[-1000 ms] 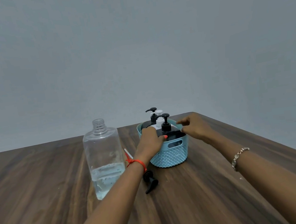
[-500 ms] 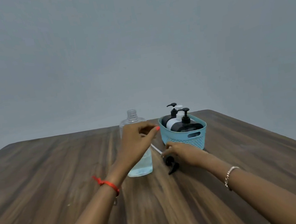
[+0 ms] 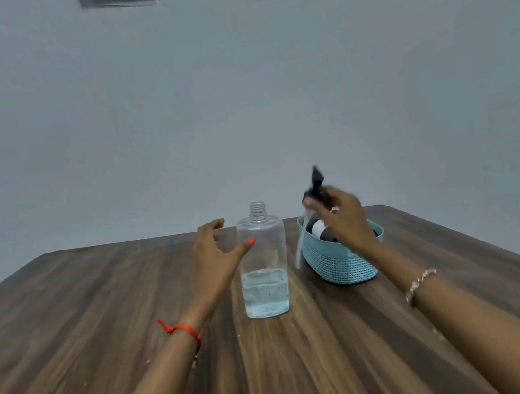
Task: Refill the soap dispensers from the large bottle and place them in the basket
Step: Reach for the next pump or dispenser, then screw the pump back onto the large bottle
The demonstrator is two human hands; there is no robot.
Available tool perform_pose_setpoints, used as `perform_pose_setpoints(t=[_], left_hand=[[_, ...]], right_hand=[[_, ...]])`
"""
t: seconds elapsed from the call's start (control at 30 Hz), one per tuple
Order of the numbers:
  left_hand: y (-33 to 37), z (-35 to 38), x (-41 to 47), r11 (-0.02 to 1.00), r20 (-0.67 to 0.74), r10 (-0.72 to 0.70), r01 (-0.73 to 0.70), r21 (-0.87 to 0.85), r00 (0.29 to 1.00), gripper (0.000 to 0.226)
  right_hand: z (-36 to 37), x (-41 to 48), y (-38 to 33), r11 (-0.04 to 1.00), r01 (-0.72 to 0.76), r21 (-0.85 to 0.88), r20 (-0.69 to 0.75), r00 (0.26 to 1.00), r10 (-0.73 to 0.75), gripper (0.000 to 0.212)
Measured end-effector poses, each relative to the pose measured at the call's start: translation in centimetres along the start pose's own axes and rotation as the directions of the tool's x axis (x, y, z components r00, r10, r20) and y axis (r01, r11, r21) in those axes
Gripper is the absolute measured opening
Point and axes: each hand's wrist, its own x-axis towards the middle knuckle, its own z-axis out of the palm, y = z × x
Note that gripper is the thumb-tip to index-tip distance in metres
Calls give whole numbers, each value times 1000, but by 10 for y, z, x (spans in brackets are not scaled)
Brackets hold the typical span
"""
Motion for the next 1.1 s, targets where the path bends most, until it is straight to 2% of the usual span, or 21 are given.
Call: perform_pose_setpoints(t=[0.13,0.2,0.27,0.33,0.47,0.7,0.8,1.0,1.1], left_hand=[[-1,14,9,997,134,-73,72,9,988,85],[1,18,11,996,175,-67,77,-53,982,76],[3,19,12,994,198,-30,51,-100,980,54],[3,19,11,988,228,-16,50,-144,973,46],[2,17,10,985,257,-5,49,-168,966,55],[-2,19,10,985,263,5,41,-167,965,57],[-2,18,10,982,269,-2,53,-181,963,56],[-2,19,11,981,299,2,56,-185,954,55],[-3,20,13,982,294,-13,67,-177,956,55]], right_hand=[[-15,49,-57,986,40,163,-336,942,17,35],[-19,66,-80,982,109,156,-406,913,-37,35],[-20,77,-98,973,184,136,-412,904,-114,29],[-22,84,-111,959,252,128,-390,902,-185,26],[-26,96,-125,938,333,93,-335,898,-286,25],[-19,98,-126,940,327,100,-196,932,-304,31],[-6,95,-119,957,283,62,-126,953,-274,32],[29,70,-79,991,130,-16,136,983,-126,26],[47,53,-56,995,55,-87,255,966,-31,42]])
